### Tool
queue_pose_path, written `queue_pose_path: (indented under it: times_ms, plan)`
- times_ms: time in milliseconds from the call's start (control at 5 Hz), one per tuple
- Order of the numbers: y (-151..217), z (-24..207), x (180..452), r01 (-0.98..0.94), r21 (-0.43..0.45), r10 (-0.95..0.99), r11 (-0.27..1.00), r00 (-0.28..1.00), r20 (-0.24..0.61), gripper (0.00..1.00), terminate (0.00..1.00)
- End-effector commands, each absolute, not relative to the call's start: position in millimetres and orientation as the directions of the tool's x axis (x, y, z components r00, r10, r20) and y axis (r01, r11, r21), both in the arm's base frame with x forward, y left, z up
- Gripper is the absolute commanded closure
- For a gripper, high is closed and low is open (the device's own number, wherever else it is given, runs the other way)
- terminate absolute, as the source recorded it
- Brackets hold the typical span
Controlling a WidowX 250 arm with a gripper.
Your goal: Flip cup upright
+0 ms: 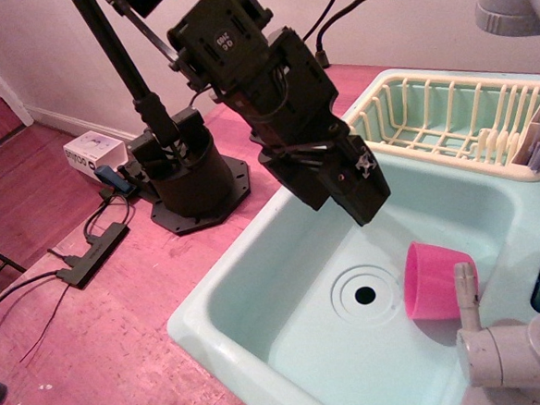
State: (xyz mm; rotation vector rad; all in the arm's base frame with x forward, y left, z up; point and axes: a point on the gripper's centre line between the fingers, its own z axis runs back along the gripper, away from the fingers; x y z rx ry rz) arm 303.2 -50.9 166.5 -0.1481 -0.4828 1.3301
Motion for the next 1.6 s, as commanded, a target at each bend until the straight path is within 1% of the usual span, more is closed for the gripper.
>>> queue_pose_path:
  times_ms: [0,200,400,800,1000,1400]
  plan:
    - [-51,167,303,-0.895,-0.373,0.955,0.246,0.157,0.253,0.0,0.0]
    - [-53,158,320,-0.892,-0.387,0.958,0.233,0.143,0.247,0.0,0.0]
    - [-62,146,343,-0.887,-0.394,0.962,0.24,0.161,0.221,0.0,0.0]
    - [-75,128,370,-0.889,-0.407,0.972,0.212,0.147,0.186,0.0,0.0]
    - [-73,118,372,-0.885,-0.423,0.975,0.193,0.125,0.182,0.0,0.0]
    - [-48,122,364,-0.892,-0.409,0.971,0.196,0.117,0.209,0.0,0.0]
